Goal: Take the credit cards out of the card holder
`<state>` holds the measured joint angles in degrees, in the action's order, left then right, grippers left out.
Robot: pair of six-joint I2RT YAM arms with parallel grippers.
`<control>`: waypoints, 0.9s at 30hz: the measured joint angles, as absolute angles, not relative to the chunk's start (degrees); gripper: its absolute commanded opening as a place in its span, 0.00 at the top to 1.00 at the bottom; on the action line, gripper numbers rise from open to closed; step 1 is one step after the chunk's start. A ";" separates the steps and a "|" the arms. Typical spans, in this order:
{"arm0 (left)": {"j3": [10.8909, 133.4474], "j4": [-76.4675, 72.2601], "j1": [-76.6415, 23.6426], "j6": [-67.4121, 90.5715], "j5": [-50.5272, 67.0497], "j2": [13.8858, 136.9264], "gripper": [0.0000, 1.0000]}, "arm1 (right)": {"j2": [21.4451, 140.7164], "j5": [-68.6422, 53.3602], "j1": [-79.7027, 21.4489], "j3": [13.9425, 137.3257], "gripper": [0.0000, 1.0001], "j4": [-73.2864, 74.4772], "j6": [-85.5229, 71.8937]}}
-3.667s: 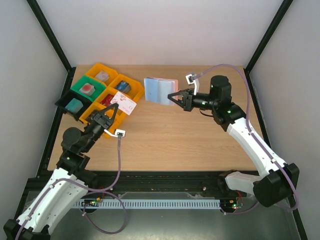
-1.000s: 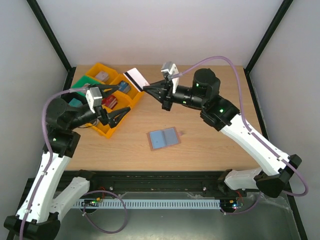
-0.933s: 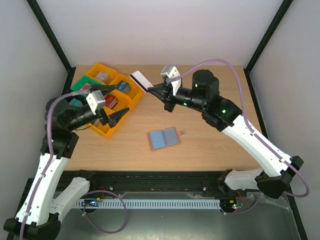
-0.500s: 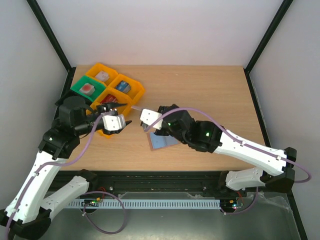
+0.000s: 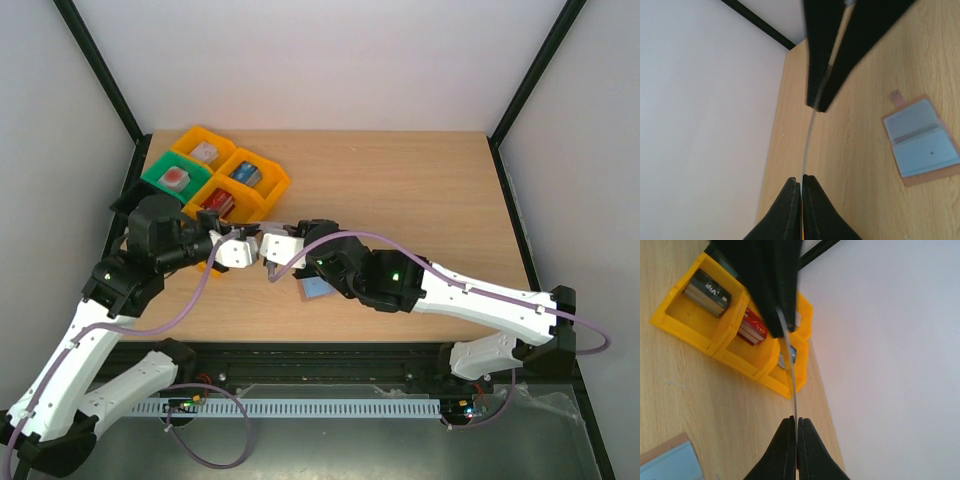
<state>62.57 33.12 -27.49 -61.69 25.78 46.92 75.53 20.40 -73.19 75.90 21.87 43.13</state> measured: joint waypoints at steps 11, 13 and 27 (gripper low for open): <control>52.10 20.56 -28.23 -69.58 15.55 40.58 0.98 | 71.31 21.89 -71.64 70.15 0.01 13.28 40.27; 43.92 12.67 -28.23 -75.02 12.01 36.23 0.98 | 68.18 21.28 -68.42 66.32 0.01 9.96 37.50; 19.03 -15.07 -28.99 -110.15 9.13 24.08 0.98 | 54.81 19.16 -53.17 55.55 0.01 -2.96 21.56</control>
